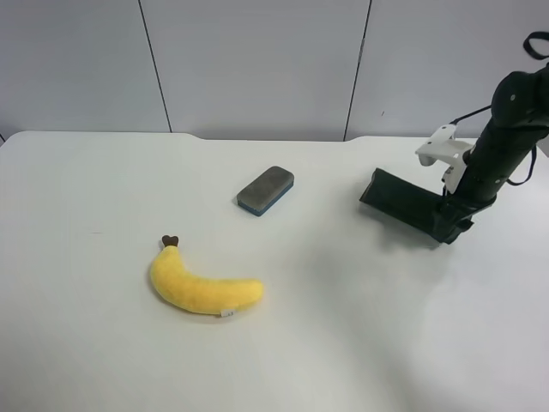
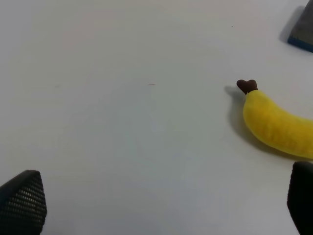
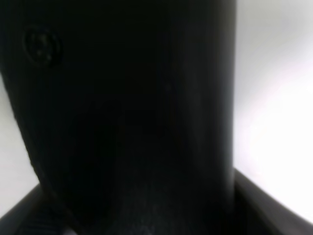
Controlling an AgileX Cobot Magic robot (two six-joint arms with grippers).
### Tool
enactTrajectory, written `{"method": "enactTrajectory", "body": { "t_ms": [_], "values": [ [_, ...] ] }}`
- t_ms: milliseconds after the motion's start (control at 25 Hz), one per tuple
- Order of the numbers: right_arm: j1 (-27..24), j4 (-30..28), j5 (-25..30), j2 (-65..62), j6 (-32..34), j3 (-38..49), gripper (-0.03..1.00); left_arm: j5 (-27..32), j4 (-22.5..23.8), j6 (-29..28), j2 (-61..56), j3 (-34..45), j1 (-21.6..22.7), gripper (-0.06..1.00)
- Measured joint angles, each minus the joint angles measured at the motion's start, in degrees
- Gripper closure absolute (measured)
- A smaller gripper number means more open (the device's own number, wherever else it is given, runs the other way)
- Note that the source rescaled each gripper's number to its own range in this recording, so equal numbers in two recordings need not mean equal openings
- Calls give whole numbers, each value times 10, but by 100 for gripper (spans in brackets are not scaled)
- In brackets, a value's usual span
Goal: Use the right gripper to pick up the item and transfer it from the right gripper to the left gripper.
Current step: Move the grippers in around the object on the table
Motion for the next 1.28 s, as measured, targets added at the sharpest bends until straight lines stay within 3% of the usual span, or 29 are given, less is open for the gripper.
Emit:
{"method": "enactTrajectory", "body": {
  "t_ms": [360,840,1280],
  "values": [
    [58,35,44,-142,0,0,79,0,-23,0,0,0,0,-6],
    [237,53,102,-202,0,0,81,4,-48,0,2,-7,0,-6],
    [393,53,124,-231,1,0,82,90,-159,0,213,-79,0,-6]
  ]
}}
